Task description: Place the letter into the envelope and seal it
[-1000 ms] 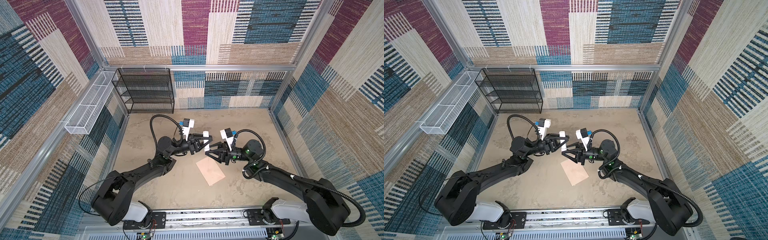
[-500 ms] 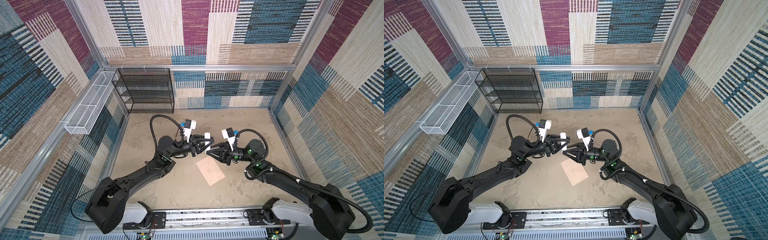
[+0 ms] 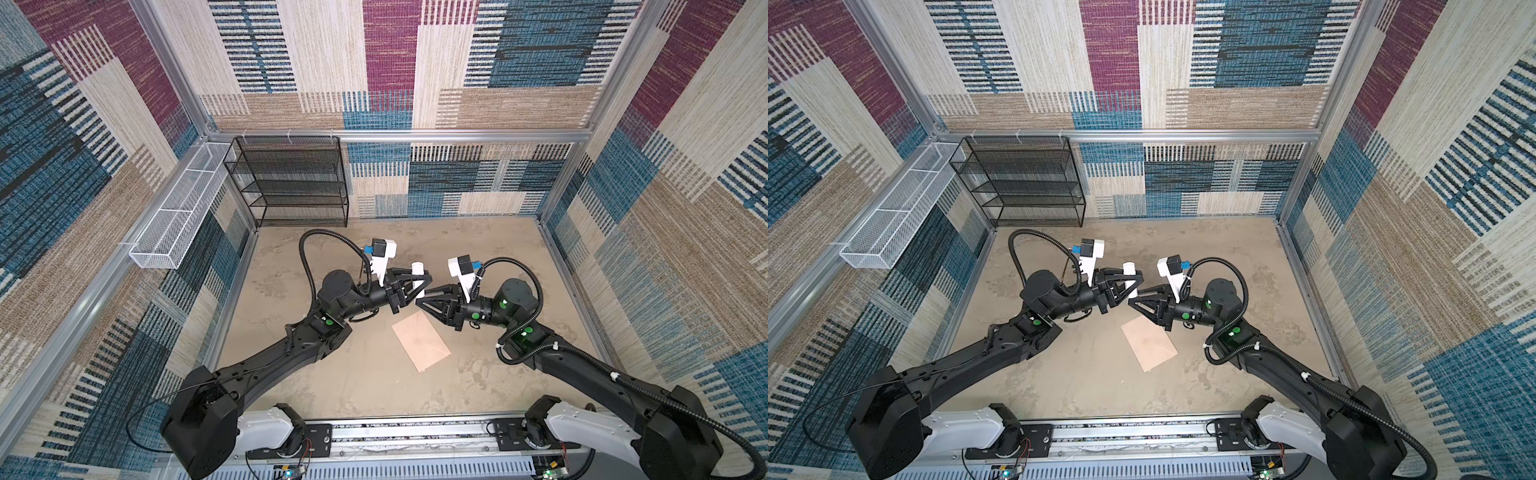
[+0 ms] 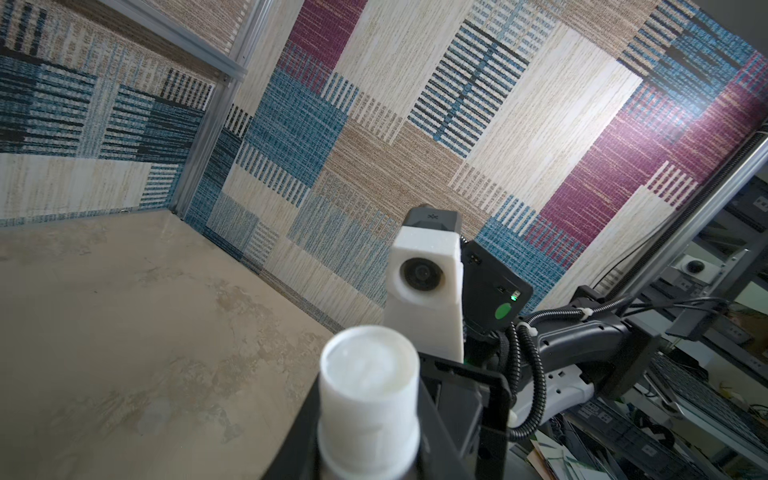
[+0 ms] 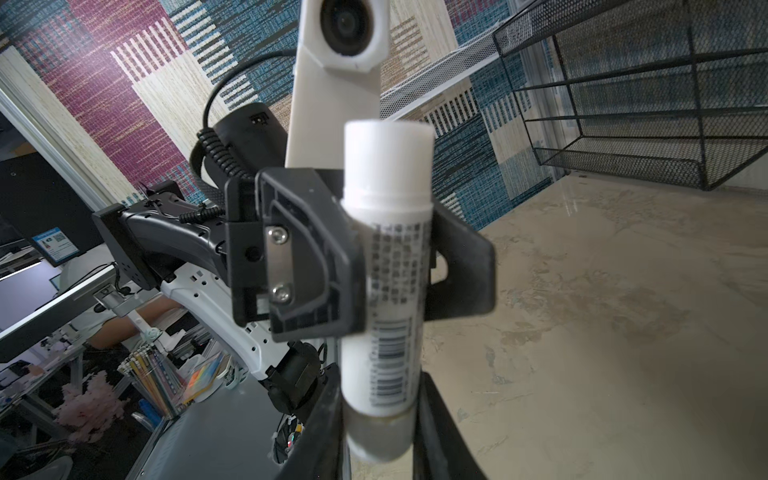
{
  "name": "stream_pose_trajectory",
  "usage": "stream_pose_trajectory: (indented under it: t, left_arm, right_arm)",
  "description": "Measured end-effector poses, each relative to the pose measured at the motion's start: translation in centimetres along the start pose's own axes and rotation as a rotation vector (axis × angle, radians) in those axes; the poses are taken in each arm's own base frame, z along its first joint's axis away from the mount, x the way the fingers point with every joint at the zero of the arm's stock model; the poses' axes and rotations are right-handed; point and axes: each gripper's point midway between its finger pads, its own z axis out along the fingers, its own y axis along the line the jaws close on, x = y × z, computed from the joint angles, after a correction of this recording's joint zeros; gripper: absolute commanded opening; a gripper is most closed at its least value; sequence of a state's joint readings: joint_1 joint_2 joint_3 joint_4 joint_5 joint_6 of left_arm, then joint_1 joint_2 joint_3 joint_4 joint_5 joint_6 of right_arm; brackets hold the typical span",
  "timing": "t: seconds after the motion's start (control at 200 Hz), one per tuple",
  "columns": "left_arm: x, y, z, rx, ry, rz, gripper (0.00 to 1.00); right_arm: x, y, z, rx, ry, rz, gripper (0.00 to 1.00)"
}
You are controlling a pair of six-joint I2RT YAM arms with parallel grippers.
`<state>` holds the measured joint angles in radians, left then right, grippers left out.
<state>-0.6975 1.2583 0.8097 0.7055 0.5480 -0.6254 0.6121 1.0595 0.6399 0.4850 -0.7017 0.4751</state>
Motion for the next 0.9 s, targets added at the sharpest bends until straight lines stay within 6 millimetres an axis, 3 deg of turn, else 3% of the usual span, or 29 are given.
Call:
stream_pose_trajectory:
  t: [0.461, 0.897]
  left_arm:
    - [-1.1, 1.6, 0.4, -0.191, -0.066, 0.038, 0.0]
    - [-1.2, 3.7, 0.1, -0.306, -0.096, 0.042, 0.0]
  right_arm:
    - [-1.0, -1.0, 1.4, 0.351, -0.006, -0.103, 0.15]
    - [-0.4, -2.8, 2.7, 0.666, 0.028, -0.188, 0.18]
